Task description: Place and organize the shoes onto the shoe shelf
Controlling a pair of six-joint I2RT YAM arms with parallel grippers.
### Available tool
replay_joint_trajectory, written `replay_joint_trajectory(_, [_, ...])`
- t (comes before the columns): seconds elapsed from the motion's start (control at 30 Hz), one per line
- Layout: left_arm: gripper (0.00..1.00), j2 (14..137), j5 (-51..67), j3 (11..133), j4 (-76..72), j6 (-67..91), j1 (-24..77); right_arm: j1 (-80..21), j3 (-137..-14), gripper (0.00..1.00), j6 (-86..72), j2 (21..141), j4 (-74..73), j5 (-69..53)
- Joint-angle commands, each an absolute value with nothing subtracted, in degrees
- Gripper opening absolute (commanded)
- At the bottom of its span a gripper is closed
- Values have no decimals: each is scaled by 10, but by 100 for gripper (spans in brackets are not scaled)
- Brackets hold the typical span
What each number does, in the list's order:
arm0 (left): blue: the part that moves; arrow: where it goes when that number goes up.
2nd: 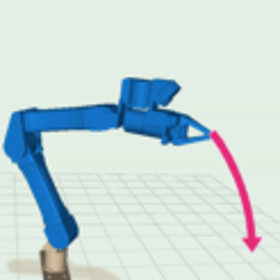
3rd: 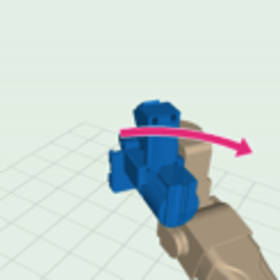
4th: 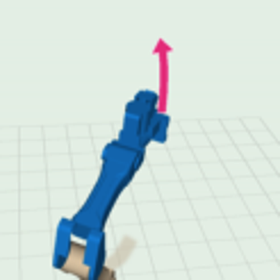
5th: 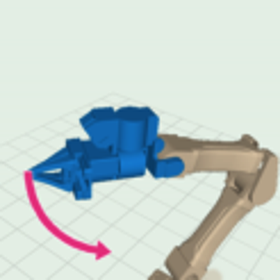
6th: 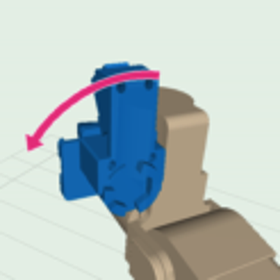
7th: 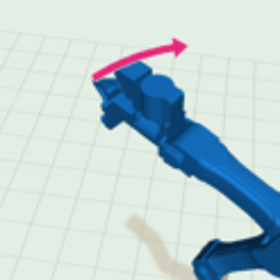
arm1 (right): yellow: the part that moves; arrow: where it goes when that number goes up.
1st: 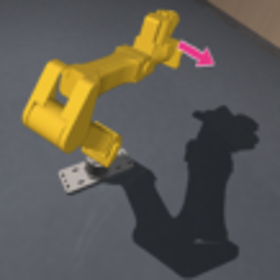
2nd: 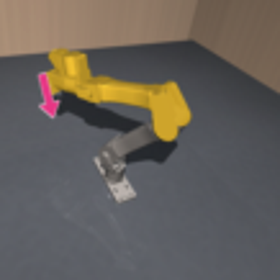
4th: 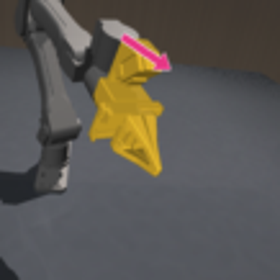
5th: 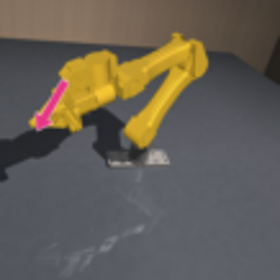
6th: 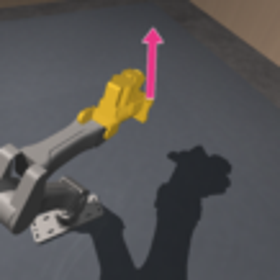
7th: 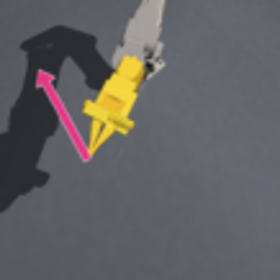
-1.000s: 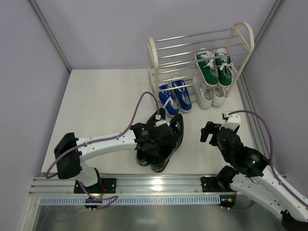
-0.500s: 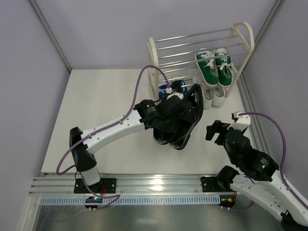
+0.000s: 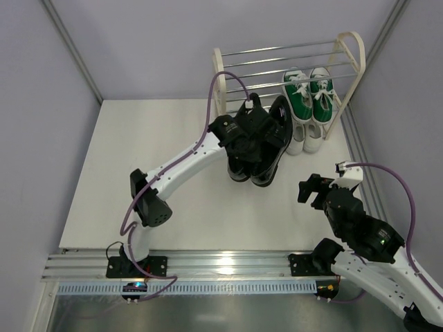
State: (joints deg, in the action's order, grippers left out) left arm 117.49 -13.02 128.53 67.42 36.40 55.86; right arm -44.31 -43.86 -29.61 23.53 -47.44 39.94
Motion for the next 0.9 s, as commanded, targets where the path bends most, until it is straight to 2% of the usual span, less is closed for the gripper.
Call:
replay_joint_trajectory(0.0, [0,1141,-175,1344,598,329,555,-446,-461,90,-284,231,-473,409])
replay_joint_trajectory(0.3, [0,1178,-156,1381,586,298,492,-446,-462,90,-279,234,-475,410])
replay_joint_trajectory(0.5, [1,1173,-183,1393,517,253,479,-446,-457,90,-279,238,-471,402])
replay_joint_trajectory(0.87, [0,1150,-197,1376,564,269,408,-446,-451,90,-277,235,-468,403])
